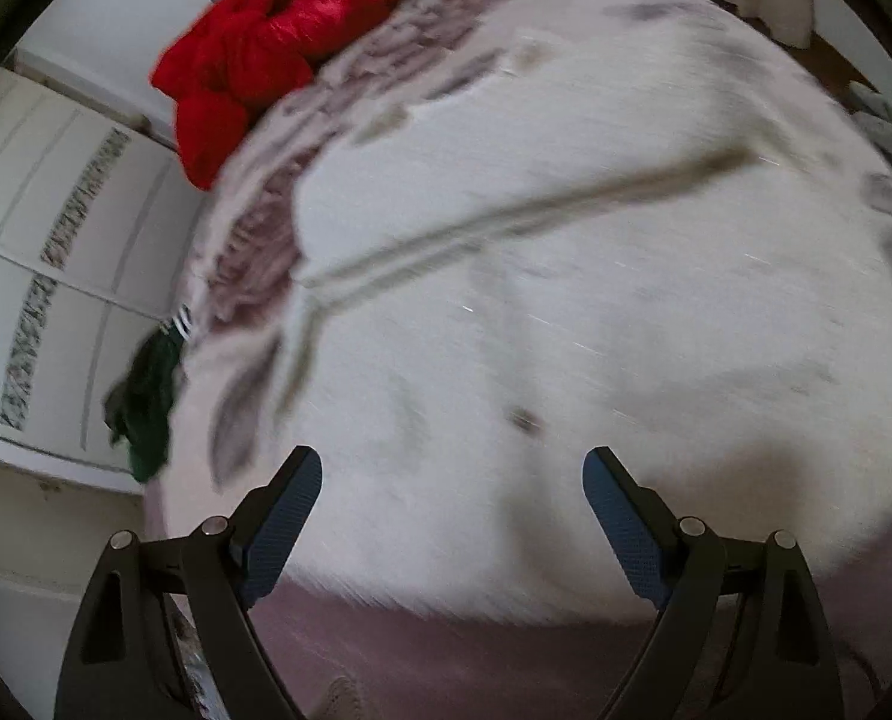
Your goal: Fold large clothes
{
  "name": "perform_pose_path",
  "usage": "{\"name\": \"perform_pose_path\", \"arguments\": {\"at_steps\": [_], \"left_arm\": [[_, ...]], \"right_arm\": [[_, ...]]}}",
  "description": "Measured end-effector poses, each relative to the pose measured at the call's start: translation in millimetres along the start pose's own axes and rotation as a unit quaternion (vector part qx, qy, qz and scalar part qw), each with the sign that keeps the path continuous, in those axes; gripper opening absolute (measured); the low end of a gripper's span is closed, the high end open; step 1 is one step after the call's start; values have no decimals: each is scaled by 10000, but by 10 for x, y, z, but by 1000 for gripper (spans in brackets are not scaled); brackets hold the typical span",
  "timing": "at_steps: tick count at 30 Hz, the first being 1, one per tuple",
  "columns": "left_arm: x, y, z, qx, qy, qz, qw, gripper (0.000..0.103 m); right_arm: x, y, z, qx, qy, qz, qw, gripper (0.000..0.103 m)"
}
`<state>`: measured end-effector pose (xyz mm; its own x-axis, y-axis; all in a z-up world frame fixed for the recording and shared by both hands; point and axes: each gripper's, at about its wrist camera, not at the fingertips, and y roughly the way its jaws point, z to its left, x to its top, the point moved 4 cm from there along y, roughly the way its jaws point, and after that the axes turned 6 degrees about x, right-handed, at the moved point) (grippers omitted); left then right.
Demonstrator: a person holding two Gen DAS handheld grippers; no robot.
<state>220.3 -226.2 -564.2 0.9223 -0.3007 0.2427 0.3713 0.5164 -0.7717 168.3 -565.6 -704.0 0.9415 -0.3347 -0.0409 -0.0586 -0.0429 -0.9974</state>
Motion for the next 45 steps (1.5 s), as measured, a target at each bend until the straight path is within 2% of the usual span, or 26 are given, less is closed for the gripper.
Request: {"name": "perform_pose_path", "arguments": {"at_steps": [3,5,7,10,13,16,18,19,20,21,22,23,25,26,27,29,31,32,33,37,39,40,41,43,45], "left_arm": [[-126,-281,-379,-221,-92,296,9993,90],[-166,-504,-791,-470,-117,545,9973,90],[-119,-667,-1107,-550,-157,584,9967,90],[22,-849,-1684,-313,41,427,9986,90],[141,-806,-2111,-89,169,386,9991,90],[220,-548,-2273,208,189,648,9975,90],[253,-387,-2203,444,49,782,9959,87],[282,-286,-2094,475,-139,845,9952,81],[295,-253,-2033,410,-262,827,9954,69],[316,-220,-1919,286,-443,775,9956,32],[312,-220,-1852,274,-528,756,9954,25],[333,-228,-1745,234,-635,659,9955,24],[359,-289,-1542,117,-835,474,9953,18],[369,-301,-1467,83,-881,447,9951,18],[386,-305,-1417,56,-923,442,9947,17],[400,-328,-1281,-24,-1052,434,9935,17],[413,-320,-1133,-67,-1129,406,9928,16],[424,-319,-1095,-141,-1172,429,9921,16],[443,-336,-1102,-184,-1213,446,9914,16],[423,-283,-1016,-411,-1315,449,9894,16],[416,-250,-997,-582,-1370,483,9877,16],[409,-244,-977,-679,-1436,480,9861,16],[407,-242,-943,-760,-1495,469,9847,16],[412,-236,-826,-995,-1661,476,9799,15],[417,-243,-599,-1222,-1875,425,9737,15]], "right_arm": [[40,93,-283,70,-105,108,9999,71],[65,113,-499,56,-193,194,9996,71],[162,149,-765,12,-289,219,9993,71],[334,214,-1119,-48,-310,250,9992,71],[547,263,-1399,-60,-244,258,9994,71],[768,268,-1514,4,-298,242,9993,71],[923,288,-1489,228,-379,251,9987,71],[983,293,-1461,383,-410,271,9981,71],[1089,317,-1374,790,-429,316,9954,71],[1180,336,-1267,1287,-426,371,9901,71],[1260,352,-1174,1674,-425,434,9840,71],[1376,381,-977,2349,-423,570,9694,71],[1541,424,-631,3070,-540,728,9474,73],[1660,449,-342,3535,-666,807,9296,77],[1751,467,-101,3853,-724,833,9162,80],[1910,530,366,4414,-737,977,8889,81],[2047,590,755,4778,-622,1090,8694,83],[2163,631,995,5040,-573,1123,8545,84],[2253,683,1169,5173,-537,1135,8466,85],[2469,1045,1644,4970,-404,1385,8557,86],[2463,1190,1755,4797,-178,1485,8646,81],[2447,1204,1794,4780,-76,1515,8652,52],[2432,1170,1828,4626,-54,1461,8744,39],[2392,956,1934,4421,-321,1171,8887,27],[2334,642,2064,4217,-534,942,9002,24]]}}
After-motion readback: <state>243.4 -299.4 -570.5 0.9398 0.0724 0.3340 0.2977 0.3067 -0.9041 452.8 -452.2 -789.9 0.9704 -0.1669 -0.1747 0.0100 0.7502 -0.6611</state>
